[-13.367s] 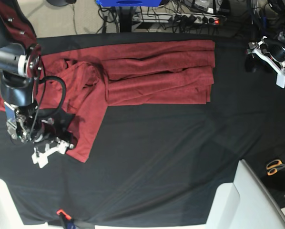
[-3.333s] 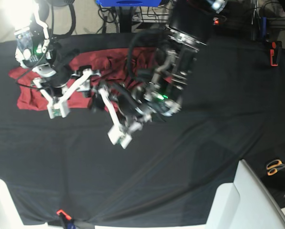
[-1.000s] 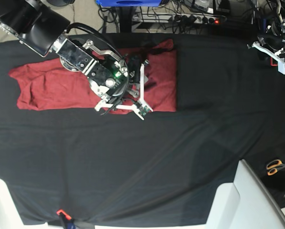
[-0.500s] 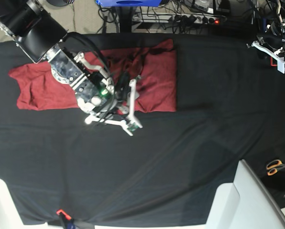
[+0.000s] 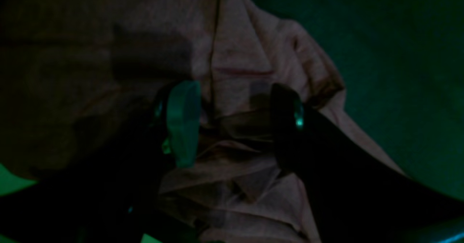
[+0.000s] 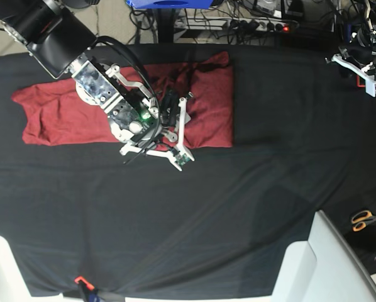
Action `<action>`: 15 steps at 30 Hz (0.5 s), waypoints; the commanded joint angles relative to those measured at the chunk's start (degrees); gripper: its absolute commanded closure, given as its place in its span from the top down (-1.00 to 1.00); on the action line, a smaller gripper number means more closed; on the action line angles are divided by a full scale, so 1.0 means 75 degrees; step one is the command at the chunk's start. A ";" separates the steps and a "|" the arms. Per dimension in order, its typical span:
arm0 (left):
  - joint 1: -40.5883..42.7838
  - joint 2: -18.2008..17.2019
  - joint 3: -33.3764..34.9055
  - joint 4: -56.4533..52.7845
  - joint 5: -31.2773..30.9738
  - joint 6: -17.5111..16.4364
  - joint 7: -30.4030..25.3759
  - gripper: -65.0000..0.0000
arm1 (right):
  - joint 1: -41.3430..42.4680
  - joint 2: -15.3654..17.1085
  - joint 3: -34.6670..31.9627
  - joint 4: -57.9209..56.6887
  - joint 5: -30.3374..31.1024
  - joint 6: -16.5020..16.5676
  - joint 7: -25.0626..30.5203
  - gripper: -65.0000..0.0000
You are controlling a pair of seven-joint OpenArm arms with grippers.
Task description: Fold the T-shirt properly
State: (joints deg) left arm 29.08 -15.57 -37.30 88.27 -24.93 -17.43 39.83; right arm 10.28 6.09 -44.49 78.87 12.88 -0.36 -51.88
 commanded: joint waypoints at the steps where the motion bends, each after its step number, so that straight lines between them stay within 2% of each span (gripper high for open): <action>1: 0.0032 -0.0145 -0.0050 0.0099 -0.0023 0.0009 -0.0124 -1.00 | 0.0170 -0.0067 0.0030 0.0004 -0.0024 -0.0005 0.0113 -0.13; 5: 0.0032 -0.0145 -0.0050 0.0099 -0.0023 0.0009 -0.0124 -1.00 | 0.0159 -0.0044 0.0030 -0.0254 -0.0024 -0.0005 0.0476 -0.16; 7: 0.0032 -0.0145 -0.0050 0.0099 -0.0023 0.0009 -0.0124 -1.00 | 0.0159 -0.0044 0.0030 -0.0371 -0.0024 0.0007 0.0499 -0.37; 10: 0.0020 -0.0145 -0.0061 0.0099 -0.0023 0.0009 -0.0124 -1.00 | 0.0182 -0.0032 0.0030 -0.0383 -0.0024 0.0007 0.0488 -0.79; 15: -0.0062 -0.0145 -0.0061 -0.0042 -0.0023 0.0009 -0.0124 -1.00 | 0.0299 -0.0032 0.0030 -0.0371 -0.0024 0.0007 0.0441 -0.82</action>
State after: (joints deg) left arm 28.14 -15.77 -37.30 87.46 -24.93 -17.41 39.55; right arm 11.11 6.13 -44.51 75.22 12.86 -0.36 -49.23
